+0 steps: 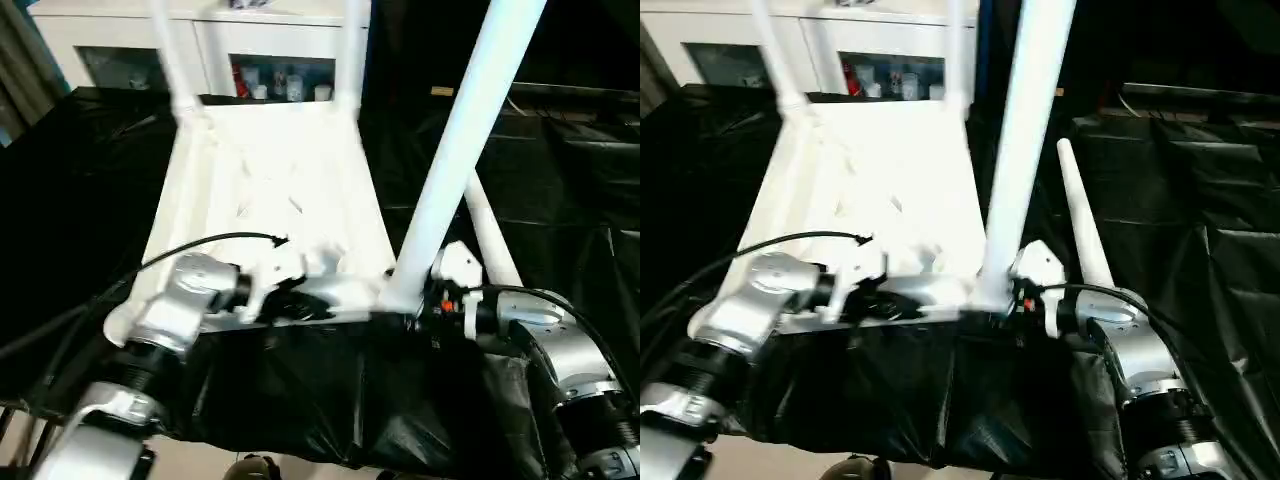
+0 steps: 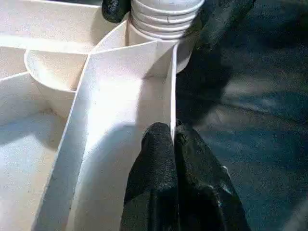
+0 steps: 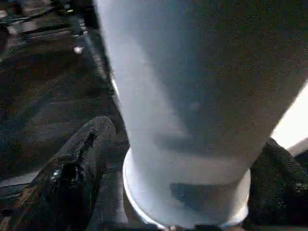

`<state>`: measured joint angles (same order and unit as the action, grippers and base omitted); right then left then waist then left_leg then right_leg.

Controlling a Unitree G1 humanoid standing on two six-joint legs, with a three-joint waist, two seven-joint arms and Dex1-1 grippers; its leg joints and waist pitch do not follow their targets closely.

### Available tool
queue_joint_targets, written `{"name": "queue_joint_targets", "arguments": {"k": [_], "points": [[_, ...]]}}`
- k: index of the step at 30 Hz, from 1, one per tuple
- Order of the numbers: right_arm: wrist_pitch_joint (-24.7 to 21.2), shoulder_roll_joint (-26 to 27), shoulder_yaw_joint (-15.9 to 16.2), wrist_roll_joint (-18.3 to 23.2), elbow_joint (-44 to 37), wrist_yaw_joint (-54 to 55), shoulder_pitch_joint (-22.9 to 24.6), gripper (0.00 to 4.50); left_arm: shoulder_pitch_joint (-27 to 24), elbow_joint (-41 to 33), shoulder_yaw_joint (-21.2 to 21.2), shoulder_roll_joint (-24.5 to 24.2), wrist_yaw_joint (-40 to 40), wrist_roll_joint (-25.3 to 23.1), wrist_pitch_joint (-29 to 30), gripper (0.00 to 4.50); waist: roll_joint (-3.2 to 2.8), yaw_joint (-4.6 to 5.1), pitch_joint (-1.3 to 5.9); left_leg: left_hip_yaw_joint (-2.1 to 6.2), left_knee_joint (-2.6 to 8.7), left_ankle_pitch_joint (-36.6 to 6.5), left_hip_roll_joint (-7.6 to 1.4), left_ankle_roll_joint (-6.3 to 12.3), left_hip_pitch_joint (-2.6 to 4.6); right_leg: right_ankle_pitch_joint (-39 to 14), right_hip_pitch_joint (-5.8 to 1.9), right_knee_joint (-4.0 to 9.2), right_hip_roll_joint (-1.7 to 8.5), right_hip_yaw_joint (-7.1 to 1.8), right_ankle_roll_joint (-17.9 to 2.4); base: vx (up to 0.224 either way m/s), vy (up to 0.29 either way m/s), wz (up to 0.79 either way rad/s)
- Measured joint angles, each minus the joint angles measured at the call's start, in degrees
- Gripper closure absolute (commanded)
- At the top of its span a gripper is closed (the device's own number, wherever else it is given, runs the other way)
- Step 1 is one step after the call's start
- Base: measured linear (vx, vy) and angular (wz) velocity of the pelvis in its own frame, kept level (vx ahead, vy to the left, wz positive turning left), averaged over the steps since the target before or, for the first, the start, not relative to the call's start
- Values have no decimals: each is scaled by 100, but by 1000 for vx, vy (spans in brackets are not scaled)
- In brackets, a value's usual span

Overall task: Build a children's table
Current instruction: Rotate leg to tighten

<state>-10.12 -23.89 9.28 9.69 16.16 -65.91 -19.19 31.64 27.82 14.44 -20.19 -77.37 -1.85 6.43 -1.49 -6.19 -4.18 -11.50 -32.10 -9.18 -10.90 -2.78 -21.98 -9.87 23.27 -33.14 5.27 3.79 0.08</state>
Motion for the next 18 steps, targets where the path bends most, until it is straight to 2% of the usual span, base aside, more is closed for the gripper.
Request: {"name": "queue_joint_targets", "arguments": {"k": [3, 6, 9, 18], "points": [[-106, -42, 88, 95, -88, -257, 22, 125, 1, 3, 10, -119, -224, 12, -117, 450, 0, -39, 0, 0, 0, 0, 0, 0, -1, 0, -1, 0, 0, 0, 0, 0, 0, 0], [-178, -57, 131, 124, -167, -336, 51, 127, 1, 15, 23, -185, -383, 36, -174, 450, 3, -47, -2, -1, 0, 0, 0, 0, -3, 0, -1, 0, 1, 0, 0, 0, 0, 0], [-169, -62, 133, 136, -201, -344, 91, 162, 1, 16, 32, -189, -422, 40, -180, 450, 4, -47, -2, -2, 0, 0, 1, 0, -3, 0, -1, 0, 2, -2, 0, 0, 0, 0], [-216, 132, -4, 126, -197, -86, 142, 174, -6, 17, -13, -198, -342, 30, -165, 450, 12, -24, -6, -2, 0, 0, 0, -1, 0, 2, -1, -4, 2, -1, -3, 0, 0, 0]]}}
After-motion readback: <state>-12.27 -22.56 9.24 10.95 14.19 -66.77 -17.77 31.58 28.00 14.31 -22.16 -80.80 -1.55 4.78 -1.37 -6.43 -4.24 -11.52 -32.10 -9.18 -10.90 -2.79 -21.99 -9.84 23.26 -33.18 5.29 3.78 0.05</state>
